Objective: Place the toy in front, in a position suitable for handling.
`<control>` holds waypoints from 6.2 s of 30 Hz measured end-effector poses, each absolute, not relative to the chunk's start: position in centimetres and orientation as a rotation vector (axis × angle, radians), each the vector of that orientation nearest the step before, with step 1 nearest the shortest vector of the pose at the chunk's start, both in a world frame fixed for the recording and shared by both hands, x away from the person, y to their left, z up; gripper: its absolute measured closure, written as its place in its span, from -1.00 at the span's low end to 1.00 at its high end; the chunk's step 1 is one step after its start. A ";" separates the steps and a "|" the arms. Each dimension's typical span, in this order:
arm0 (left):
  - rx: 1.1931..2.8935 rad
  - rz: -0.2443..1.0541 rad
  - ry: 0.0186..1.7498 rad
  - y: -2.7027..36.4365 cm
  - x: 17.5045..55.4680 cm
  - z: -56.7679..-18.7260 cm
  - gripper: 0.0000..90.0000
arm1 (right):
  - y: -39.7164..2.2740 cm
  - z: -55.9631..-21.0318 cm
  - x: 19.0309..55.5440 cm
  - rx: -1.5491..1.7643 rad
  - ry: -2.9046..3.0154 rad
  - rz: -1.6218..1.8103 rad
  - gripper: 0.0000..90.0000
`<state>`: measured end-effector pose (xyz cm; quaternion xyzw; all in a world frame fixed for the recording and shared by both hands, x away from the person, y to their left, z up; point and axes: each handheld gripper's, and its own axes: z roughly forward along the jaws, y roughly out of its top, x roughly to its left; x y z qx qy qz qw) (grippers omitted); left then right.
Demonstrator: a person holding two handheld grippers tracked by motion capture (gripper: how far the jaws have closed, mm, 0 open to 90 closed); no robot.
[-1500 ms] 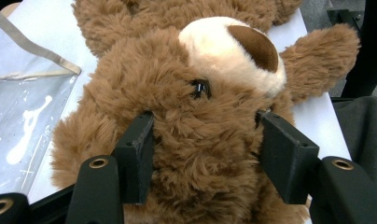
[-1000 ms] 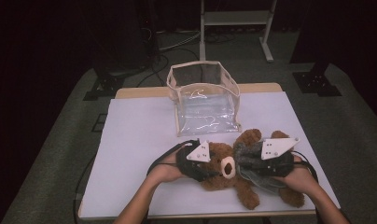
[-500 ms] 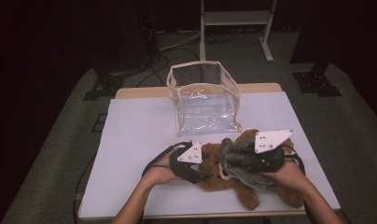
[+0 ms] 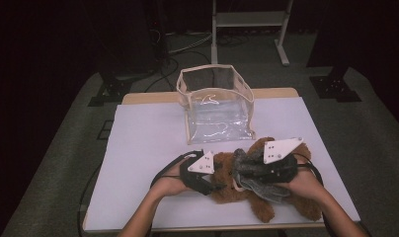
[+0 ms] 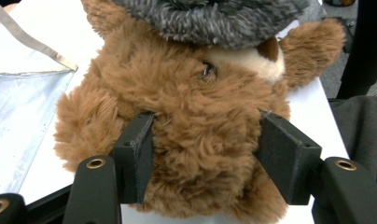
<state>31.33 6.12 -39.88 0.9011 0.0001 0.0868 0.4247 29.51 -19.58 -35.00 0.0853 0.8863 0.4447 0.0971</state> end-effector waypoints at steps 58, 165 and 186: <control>2.253 0.213 -0.004 5.6 30.6 -40.2 -0.11 | -19.2 -35.3 31.8 0.317 2.671 1.256 0.55; 2.256 0.268 0.134 5.5 33.7 -39.5 0.01 | -20.5 -35.8 29.1 0.287 2.499 1.284 0.58; 2.258 0.267 0.132 6.4 33.6 -39.1 -0.01 | -18.8 -35.5 29.0 0.222 2.546 1.223 0.58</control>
